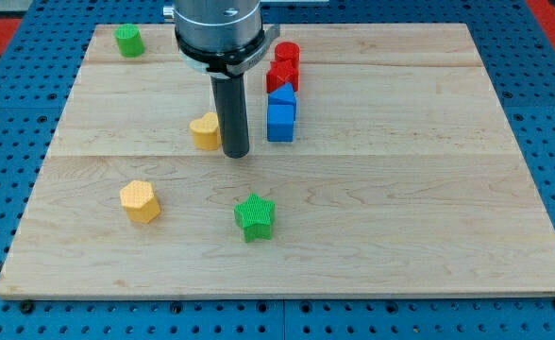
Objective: Bring the heart at the top right side of the hexagon
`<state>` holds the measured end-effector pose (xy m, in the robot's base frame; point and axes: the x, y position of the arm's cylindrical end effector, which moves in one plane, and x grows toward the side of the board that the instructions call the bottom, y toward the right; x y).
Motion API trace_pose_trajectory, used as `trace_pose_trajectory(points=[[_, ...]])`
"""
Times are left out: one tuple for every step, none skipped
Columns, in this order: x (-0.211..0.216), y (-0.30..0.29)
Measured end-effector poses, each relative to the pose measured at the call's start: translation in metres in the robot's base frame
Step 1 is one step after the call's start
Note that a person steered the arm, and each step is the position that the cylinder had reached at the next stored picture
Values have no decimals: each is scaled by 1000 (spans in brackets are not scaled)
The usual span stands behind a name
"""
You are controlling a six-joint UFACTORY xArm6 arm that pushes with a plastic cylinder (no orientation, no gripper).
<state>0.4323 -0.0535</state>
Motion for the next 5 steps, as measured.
trace_pose_trajectory(points=[[-51, 18], [-86, -21], [-40, -21], [-2, -20], [-6, -36]])
